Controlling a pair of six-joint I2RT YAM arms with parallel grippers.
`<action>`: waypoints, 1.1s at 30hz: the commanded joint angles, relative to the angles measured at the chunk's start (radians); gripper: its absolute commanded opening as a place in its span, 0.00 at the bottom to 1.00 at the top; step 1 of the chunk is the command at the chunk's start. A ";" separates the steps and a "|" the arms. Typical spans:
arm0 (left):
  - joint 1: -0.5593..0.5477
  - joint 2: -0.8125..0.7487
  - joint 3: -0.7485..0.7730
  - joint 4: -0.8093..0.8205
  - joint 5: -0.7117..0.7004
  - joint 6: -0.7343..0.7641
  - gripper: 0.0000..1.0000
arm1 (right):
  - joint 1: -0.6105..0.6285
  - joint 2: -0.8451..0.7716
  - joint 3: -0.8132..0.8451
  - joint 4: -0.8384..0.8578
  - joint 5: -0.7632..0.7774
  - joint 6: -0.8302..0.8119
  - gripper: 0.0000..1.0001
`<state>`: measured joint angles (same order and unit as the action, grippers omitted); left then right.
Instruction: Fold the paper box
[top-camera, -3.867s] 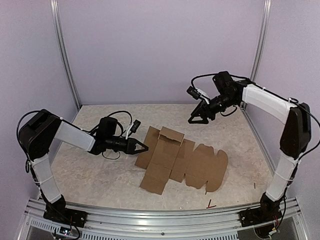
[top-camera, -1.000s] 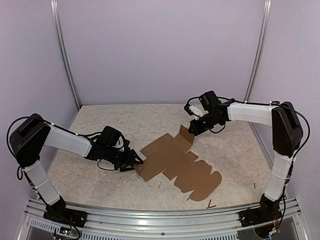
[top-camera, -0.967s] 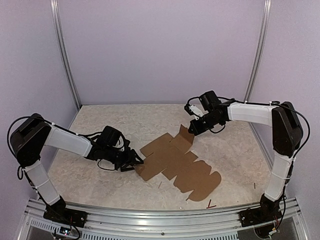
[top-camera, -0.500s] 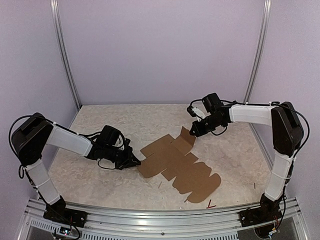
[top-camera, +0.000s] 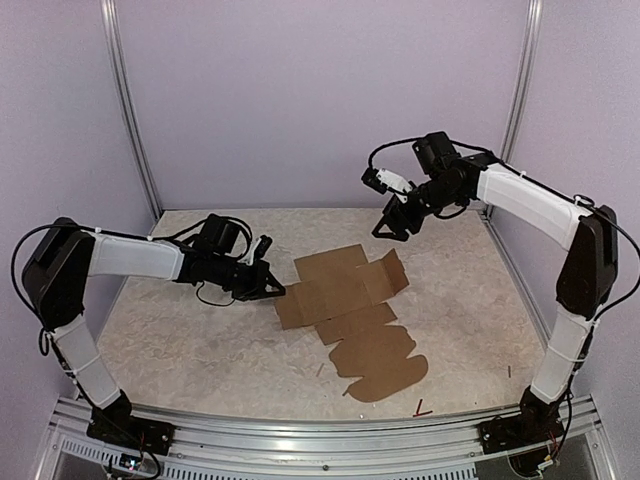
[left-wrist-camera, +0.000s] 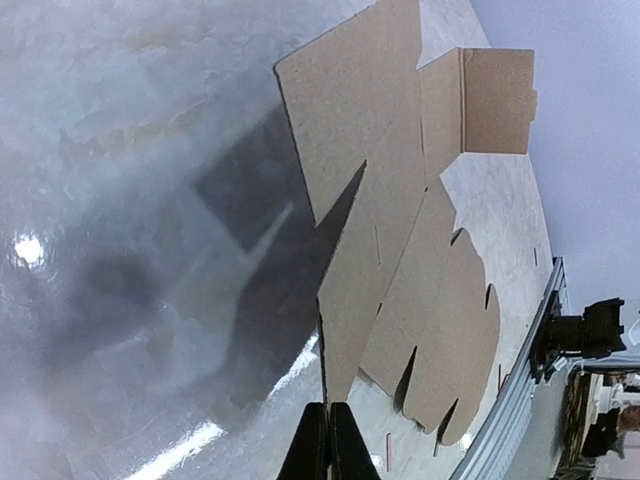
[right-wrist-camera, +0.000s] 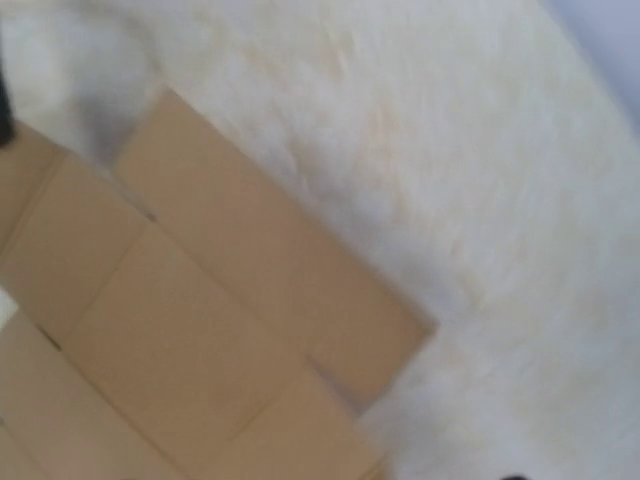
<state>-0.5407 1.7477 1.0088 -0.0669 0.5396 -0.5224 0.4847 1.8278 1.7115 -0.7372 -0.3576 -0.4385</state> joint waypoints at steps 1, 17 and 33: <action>-0.065 -0.062 0.101 -0.155 -0.078 0.253 0.00 | 0.011 -0.015 0.109 -0.169 -0.058 -0.308 0.78; -0.228 -0.159 0.110 -0.188 -0.284 0.493 0.00 | 0.096 0.123 0.127 -0.283 -0.076 -0.430 0.76; -0.226 -0.200 0.061 -0.131 -0.362 0.519 0.10 | 0.106 0.229 0.206 -0.414 -0.129 -0.397 0.06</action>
<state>-0.7647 1.5776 1.0882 -0.2321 0.2184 -0.0177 0.5819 2.0380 1.8751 -1.0874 -0.4561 -0.8490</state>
